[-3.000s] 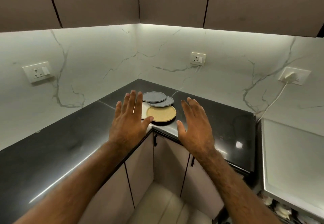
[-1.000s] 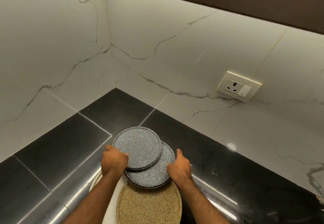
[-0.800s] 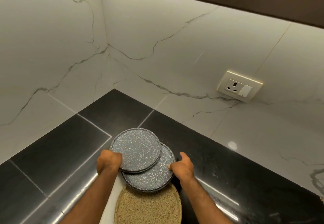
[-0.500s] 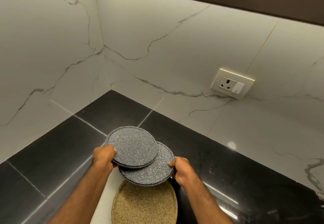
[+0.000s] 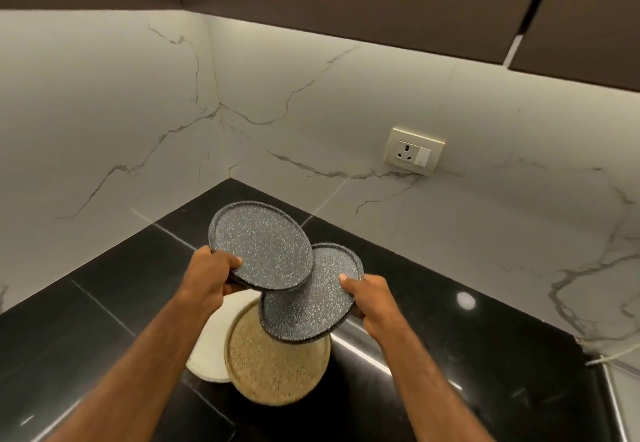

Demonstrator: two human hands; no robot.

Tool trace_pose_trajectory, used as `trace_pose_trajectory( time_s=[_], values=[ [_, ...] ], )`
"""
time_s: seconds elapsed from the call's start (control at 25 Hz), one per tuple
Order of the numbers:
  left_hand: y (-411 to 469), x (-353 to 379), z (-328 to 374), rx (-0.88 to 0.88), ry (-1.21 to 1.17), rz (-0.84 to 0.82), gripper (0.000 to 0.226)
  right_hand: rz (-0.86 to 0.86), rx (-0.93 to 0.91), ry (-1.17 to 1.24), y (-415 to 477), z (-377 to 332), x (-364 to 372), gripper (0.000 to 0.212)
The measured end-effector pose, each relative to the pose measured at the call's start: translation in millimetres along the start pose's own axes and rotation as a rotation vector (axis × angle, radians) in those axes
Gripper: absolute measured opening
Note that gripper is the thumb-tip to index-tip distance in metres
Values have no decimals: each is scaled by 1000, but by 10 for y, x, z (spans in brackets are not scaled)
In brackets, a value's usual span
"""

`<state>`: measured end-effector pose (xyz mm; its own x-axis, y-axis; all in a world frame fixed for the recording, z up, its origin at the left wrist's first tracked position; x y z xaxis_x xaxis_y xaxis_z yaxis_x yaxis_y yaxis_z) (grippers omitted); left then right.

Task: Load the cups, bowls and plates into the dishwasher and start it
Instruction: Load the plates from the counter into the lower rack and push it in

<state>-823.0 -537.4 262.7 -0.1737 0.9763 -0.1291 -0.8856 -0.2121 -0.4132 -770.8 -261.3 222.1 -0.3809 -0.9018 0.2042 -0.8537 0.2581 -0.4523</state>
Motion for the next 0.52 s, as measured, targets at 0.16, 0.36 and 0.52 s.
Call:
trace_pose_trajectory(
  time_s=[0.16, 0.36, 0.52],
  values=[
    [-738, -81, -32, 189, 139, 91, 44, 70, -223, -174, -612, -45, -347, 25],
    [-1866, -92, -58, 487, 484, 280, 34, 165, -388, -322, -1404, -23, -756, 30],
    [-2567, -133, -140, 591, 648, 323, 33, 236, -487, -403, -1976, -12, -932, 32]
  ],
)
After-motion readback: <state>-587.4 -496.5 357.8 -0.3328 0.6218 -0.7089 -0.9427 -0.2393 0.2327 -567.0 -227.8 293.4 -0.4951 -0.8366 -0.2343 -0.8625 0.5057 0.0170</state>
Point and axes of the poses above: each hand's wrist, its own y-axis towards the middle knuckle, its own x-axis out of the palm, z = x × y, the point moved 4 cm from there along y, towards the middle knuckle, and after that the axes turned 12 degrees about y, right-handed, at the moved point
